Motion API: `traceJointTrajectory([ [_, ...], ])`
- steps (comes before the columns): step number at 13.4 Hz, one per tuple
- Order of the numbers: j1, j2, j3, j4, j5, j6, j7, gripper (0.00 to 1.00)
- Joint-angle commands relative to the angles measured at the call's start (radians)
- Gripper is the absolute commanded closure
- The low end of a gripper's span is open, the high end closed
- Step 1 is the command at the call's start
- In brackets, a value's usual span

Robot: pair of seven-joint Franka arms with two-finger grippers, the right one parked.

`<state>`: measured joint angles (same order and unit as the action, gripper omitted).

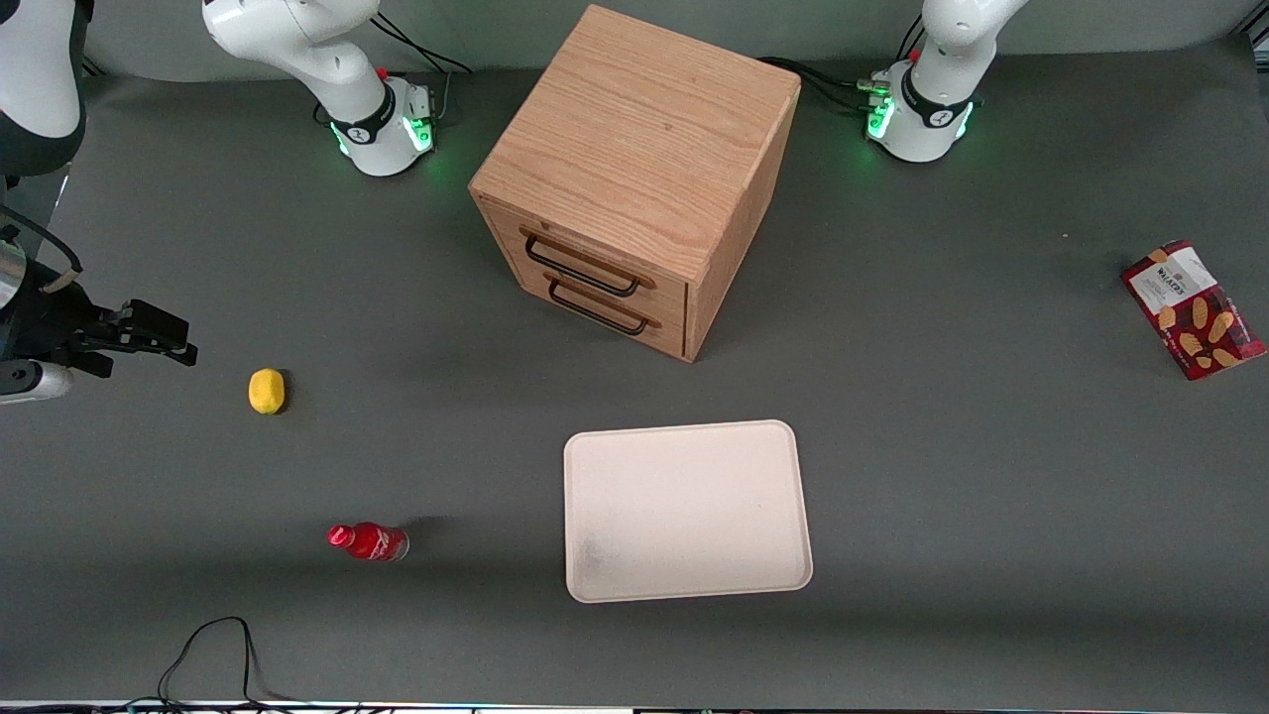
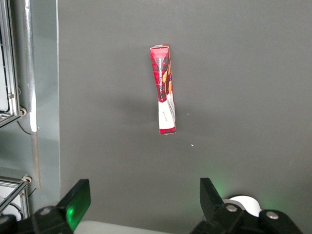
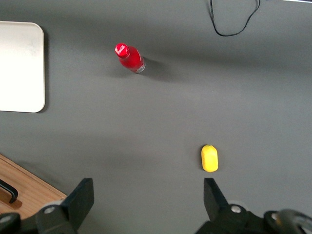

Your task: Place red cookie box on tray

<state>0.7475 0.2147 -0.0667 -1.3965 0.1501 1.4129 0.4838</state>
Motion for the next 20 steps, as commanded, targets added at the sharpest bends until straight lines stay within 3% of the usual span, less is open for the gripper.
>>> traceJointTrajectory([
  [1,0.025,-0.067,-0.008,-0.189,0.011,0.134,0.018,0.0],
  [6,0.068,-0.11,-0.008,-0.514,-0.009,0.444,0.016,0.01],
  [9,0.07,-0.095,-0.008,-0.639,-0.015,0.621,0.007,0.01],
  [20,0.072,0.12,-0.008,-0.673,-0.057,0.868,-0.021,0.01],
])
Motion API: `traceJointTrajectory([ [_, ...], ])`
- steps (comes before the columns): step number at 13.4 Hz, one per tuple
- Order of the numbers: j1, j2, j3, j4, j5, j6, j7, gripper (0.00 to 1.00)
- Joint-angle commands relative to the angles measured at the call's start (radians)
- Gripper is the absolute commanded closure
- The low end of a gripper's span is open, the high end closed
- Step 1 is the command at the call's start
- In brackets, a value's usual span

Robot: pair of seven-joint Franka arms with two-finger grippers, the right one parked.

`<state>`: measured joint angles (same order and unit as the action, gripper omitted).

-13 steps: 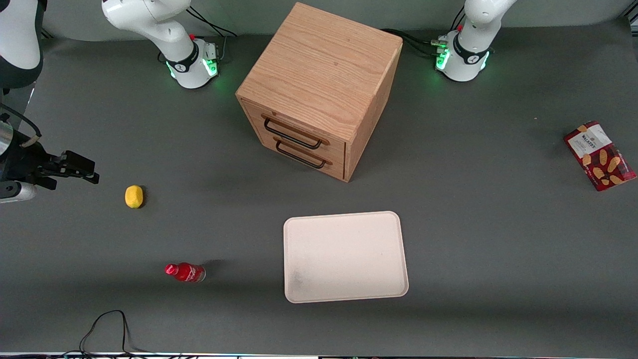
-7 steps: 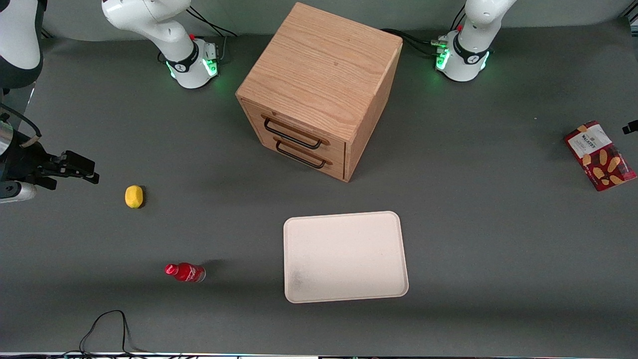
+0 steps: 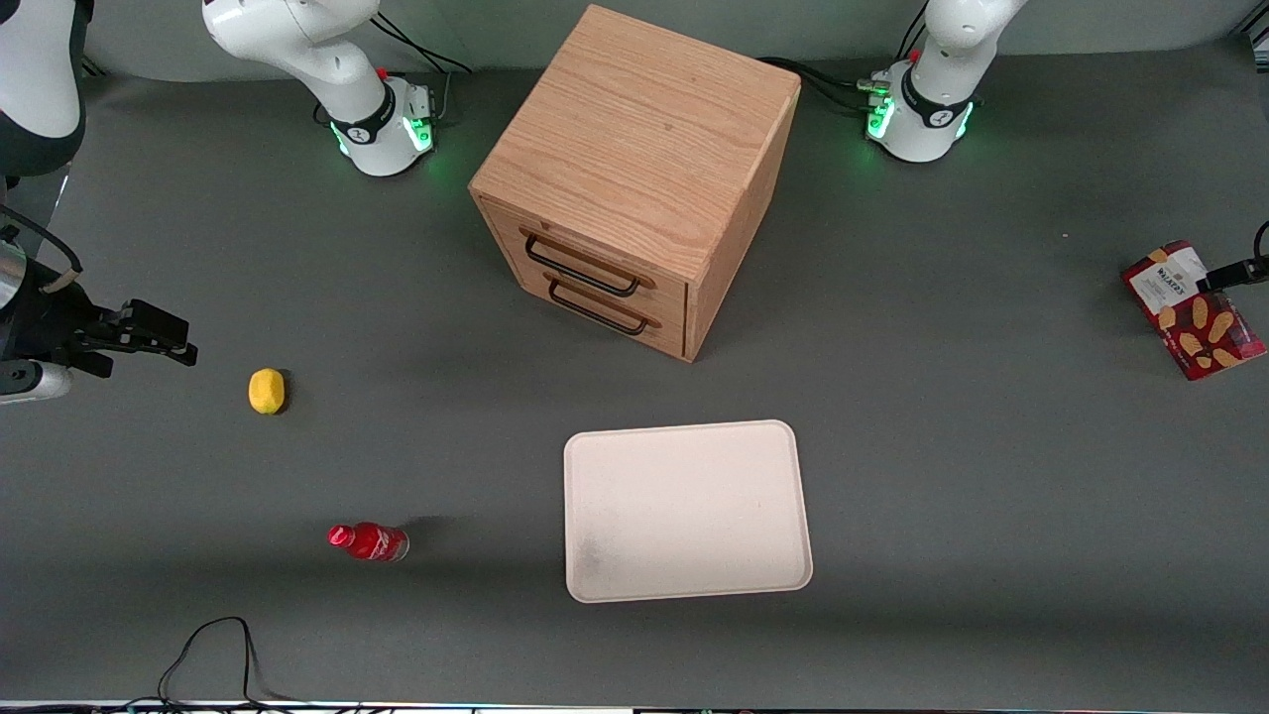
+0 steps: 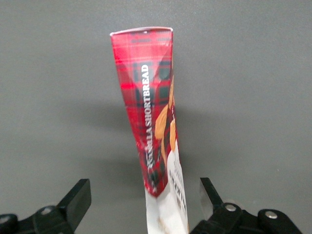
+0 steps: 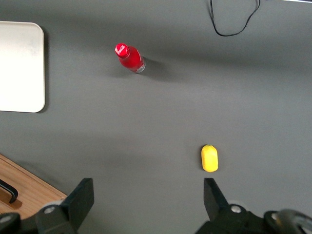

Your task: Place red cookie box on tray

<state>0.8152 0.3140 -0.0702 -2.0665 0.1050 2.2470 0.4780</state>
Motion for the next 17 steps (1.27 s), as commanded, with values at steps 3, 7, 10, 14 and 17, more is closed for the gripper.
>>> traceJointTrajectory([
  [3,0.007,0.043,-0.005,-0.003,-0.011,0.059,-0.015,0.01],
  [7,0.007,0.051,-0.007,-0.003,-0.011,0.066,-0.015,0.58],
  [10,0.004,0.05,-0.007,-0.003,-0.01,0.063,-0.004,1.0],
  [14,0.004,0.048,-0.007,-0.001,-0.01,0.059,-0.004,1.0],
  [17,-0.01,0.017,-0.014,0.019,-0.011,0.004,-0.015,1.0],
])
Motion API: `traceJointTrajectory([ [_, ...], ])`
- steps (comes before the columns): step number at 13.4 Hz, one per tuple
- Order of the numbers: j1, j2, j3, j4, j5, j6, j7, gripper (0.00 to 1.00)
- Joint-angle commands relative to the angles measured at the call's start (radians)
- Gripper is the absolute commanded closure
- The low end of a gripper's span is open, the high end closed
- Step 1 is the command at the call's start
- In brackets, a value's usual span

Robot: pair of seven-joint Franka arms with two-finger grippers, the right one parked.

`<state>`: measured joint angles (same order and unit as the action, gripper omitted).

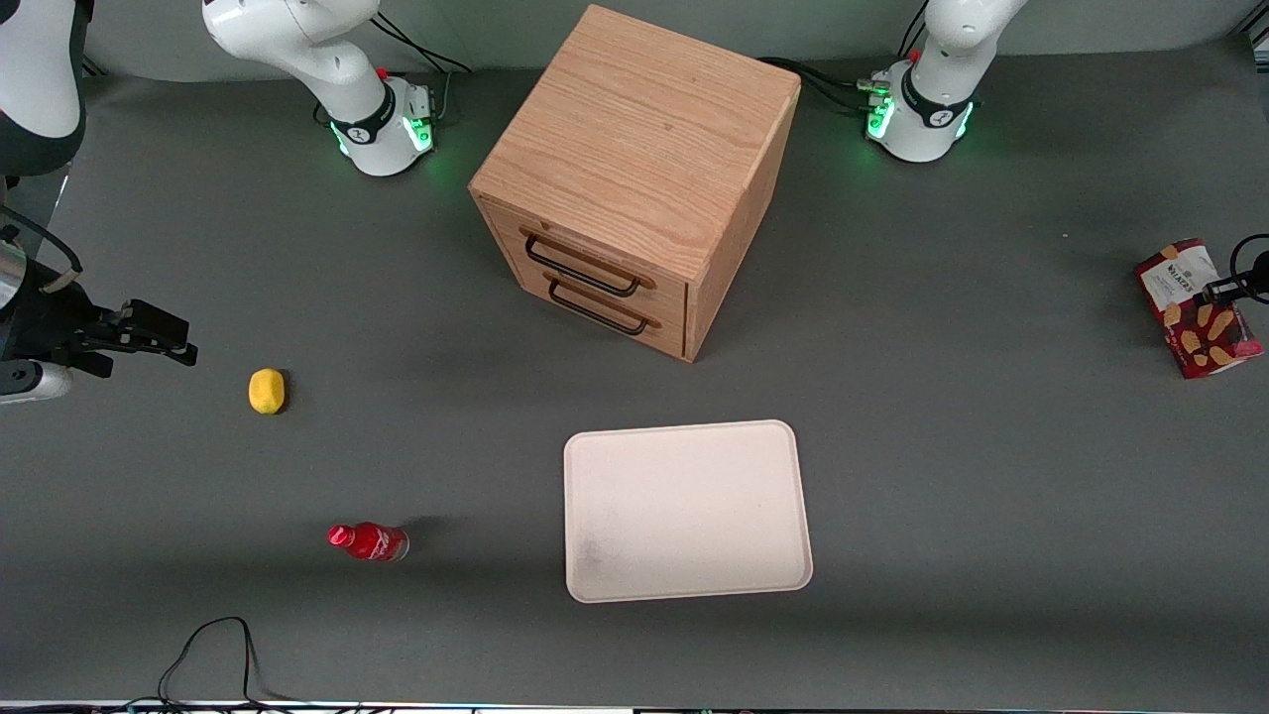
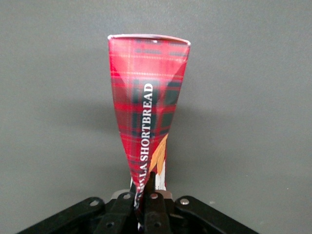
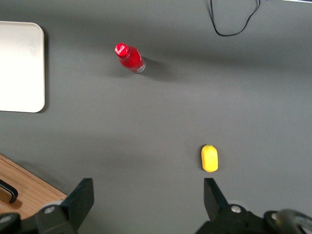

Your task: Place red cookie box on tray

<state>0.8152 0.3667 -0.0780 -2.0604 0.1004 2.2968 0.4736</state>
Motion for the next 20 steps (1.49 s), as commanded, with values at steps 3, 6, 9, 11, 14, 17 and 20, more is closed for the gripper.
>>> traceJointTrajectory([
  [3,-0.086,-0.113,-0.008,0.119,-0.007,-0.251,-0.015,1.0],
  [6,-0.187,-0.121,-0.008,0.41,-0.005,-0.578,-0.015,1.0],
  [9,-0.307,-0.075,-0.006,0.694,0.019,-0.842,-0.079,1.0],
  [11,-0.391,-0.032,-0.008,0.823,0.018,-0.966,-0.148,1.0],
  [14,-0.529,0.066,-0.012,1.007,-0.005,-1.097,-0.312,1.0],
  [17,-0.701,0.13,-0.06,1.065,-0.115,-1.084,-0.67,1.0],
  [20,-0.829,0.228,-0.126,1.069,-0.125,-0.899,-0.829,1.0],
])
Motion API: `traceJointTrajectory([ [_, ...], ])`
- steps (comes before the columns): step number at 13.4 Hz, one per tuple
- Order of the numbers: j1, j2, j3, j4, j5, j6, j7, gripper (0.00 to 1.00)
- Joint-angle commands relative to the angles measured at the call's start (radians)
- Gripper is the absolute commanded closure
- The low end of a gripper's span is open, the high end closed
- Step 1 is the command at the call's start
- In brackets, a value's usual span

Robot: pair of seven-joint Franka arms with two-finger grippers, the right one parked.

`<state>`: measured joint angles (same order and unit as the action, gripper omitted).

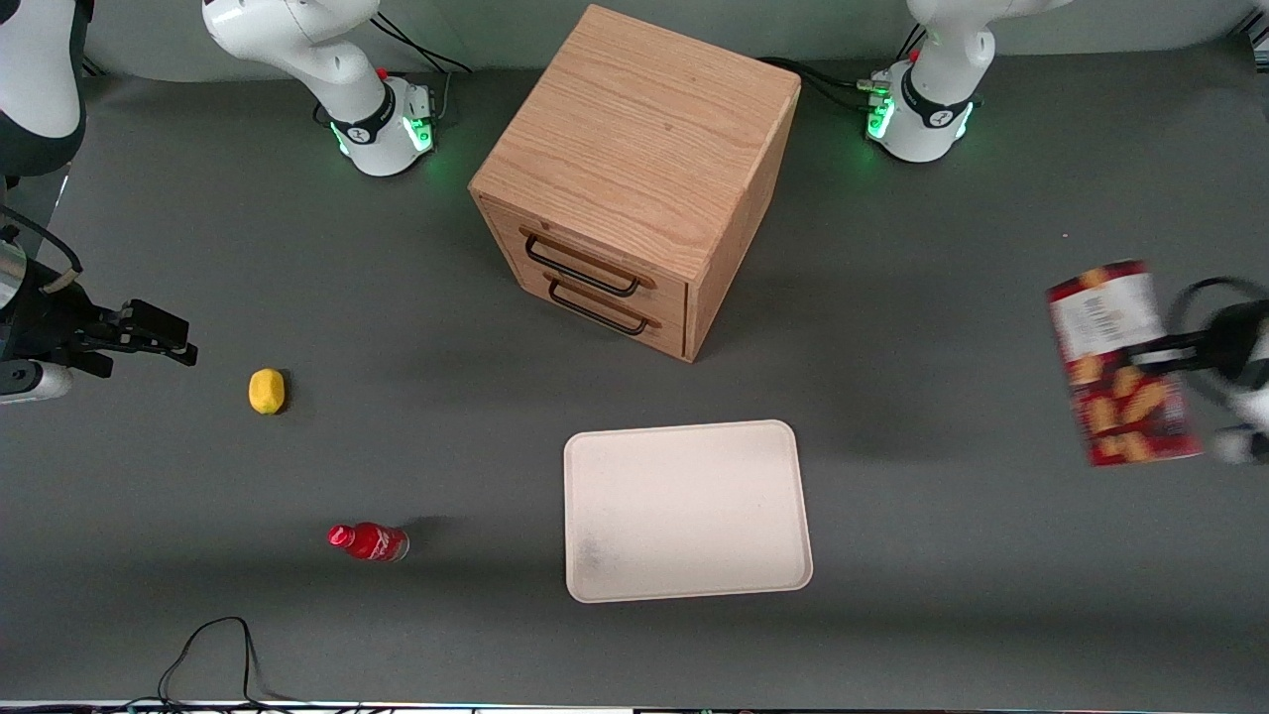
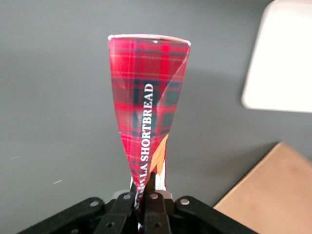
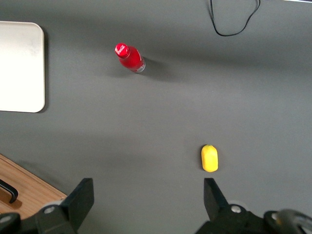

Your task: Place red cookie box on tray

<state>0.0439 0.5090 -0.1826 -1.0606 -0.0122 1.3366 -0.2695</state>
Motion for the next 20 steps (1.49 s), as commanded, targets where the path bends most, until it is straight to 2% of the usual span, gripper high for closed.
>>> traceJointTrajectory([
  [1,-0.079,0.129,-0.055,0.073,-0.012,0.129,-0.12,1.0],
  [3,-0.134,0.216,-0.093,0.111,-0.011,0.238,-0.169,1.0],
  [5,-0.194,0.294,-0.09,0.148,-0.011,0.34,-0.172,1.0],
  [10,-0.251,0.42,-0.08,0.151,-0.008,0.528,-0.2,1.0],
  [20,-0.294,0.537,-0.034,0.149,0.005,0.664,-0.145,1.0],
])
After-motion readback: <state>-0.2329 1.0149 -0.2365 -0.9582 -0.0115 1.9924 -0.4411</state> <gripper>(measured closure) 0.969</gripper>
